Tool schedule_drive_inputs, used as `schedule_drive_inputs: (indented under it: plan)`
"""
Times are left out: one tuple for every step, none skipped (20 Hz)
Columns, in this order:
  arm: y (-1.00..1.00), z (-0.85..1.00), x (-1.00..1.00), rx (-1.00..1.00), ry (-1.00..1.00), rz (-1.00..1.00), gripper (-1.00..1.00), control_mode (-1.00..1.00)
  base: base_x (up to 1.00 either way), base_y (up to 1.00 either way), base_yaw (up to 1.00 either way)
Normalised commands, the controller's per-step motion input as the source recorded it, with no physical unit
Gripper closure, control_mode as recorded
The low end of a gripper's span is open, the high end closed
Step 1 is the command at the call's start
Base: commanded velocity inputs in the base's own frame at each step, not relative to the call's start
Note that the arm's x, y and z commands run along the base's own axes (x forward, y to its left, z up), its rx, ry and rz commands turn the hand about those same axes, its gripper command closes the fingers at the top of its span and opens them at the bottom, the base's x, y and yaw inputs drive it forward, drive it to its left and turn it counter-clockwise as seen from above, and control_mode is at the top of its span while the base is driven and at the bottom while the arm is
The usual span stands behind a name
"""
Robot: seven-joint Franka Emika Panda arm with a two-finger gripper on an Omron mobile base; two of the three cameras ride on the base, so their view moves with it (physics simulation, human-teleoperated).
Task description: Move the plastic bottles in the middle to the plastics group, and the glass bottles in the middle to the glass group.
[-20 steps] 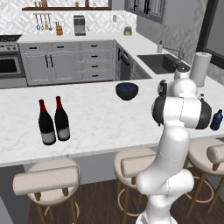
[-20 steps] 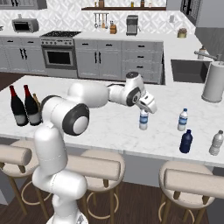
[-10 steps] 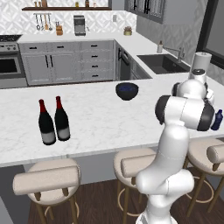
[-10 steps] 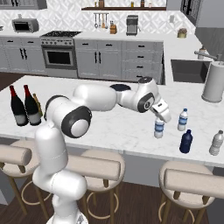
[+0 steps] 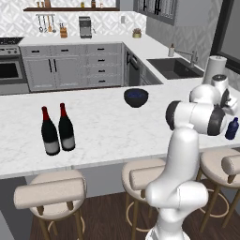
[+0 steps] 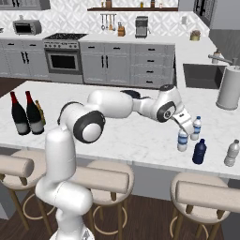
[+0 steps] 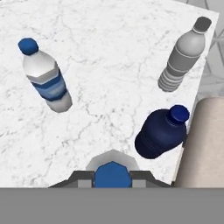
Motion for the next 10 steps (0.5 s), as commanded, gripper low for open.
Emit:
schedule_drive_inputs:
  plan:
    - [-0.37, 0.0, 0.0, 0.0, 0.0, -0.04, 1.0, -1.0, 0.0, 0.0, 0.0]
    - [-0.3, 0.0, 0.0, 0.01, 0.0, -0.02, 1.0, -1.0, 0.0, 0.0, 0.0]
    - [-0.29, 0.0, 0.02, 0.01, 0.0, -0.02, 1.0, -1.0, 0.0, 0.0, 0.0]
    - [-0.29, 0.0, 0.06, 0.02, 0.0, -0.01, 1.0, -1.0, 0.0, 0.0, 0.0]
    - [-0.31, 0.0, 0.11, 0.02, 0.0, 0.0, 1.0, -1.0, 0.0, 0.0, 0.0]
    - [-0.24, 0.0, 0.17, 0.03, 0.0, 0.0, 1.0, -1.0, 0.0, 0.0, 0.0]
    - [-0.16, 0.0, 0.24, 0.01, 0.0, 0.0, 1.0, -1.0, 0.0, 0.0, 0.0]
    - [-0.16, 0.0, 0.24, 0.02, 0.0, 0.0, 1.0, -1.0, 0.0, 0.0, 0.0]
    - [-0.19, 0.0, 0.22, 0.02, 0.0, 0.0, 1.0, -1.0, 0.0, 0.0, 0.0]
    - [-0.16, 0.0, 0.28, 0.02, 0.0, 0.0, 1.0, -1.0, 0.0, 0.0, 0.0]
